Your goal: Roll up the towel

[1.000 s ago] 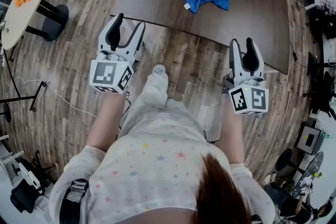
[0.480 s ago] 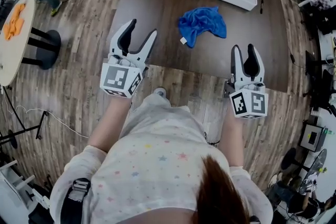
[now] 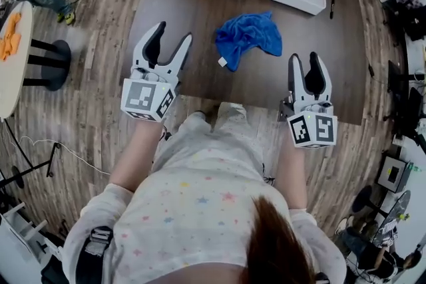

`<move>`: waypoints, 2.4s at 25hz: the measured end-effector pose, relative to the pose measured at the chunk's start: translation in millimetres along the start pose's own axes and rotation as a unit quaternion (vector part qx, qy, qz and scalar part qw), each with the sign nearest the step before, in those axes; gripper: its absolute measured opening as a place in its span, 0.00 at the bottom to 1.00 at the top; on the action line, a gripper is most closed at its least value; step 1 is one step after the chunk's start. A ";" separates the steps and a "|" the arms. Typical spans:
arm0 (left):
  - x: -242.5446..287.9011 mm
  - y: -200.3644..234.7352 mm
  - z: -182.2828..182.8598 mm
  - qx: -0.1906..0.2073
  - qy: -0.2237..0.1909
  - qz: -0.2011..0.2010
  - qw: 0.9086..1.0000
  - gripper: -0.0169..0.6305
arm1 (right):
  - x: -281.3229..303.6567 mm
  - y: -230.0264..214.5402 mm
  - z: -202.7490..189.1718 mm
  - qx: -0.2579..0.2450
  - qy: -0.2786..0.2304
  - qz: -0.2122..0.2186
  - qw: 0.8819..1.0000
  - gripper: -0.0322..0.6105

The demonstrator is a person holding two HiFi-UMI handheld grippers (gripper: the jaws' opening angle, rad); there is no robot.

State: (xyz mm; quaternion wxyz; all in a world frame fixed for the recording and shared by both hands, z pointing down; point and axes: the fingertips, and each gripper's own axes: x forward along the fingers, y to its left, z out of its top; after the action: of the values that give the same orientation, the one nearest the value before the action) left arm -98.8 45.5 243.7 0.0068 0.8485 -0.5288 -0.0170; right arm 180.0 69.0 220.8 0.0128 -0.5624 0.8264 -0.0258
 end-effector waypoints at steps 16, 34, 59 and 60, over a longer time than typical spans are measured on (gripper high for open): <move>70.9 -27.2 -25.6 -0.012 0.024 0.086 0.996 0.39 | 79.5 -90.0 -15.9 0.018 0.027 0.108 0.994 0.38; 103.5 2.2 -62.3 -0.053 0.061 -0.006 0.997 0.39 | 109.0 -59.7 -62.7 0.042 0.087 0.059 0.994 0.37; 114.2 -33.5 -192.6 -0.059 0.166 -0.077 0.981 0.39 | 79.2 -110.5 -256.7 0.029 0.301 0.011 0.953 0.29; 113.6 -39.6 -196.8 -0.060 0.170 -0.084 0.980 0.39 | 78.6 -111.9 -262.5 0.029 0.308 0.012 0.951 0.29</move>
State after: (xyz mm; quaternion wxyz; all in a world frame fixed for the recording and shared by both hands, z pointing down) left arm -6.2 -40.3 436.7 0.1459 0.8786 -0.4447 0.0951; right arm 241.9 -37.6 489.8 -0.2254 -0.5169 0.7956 -0.2216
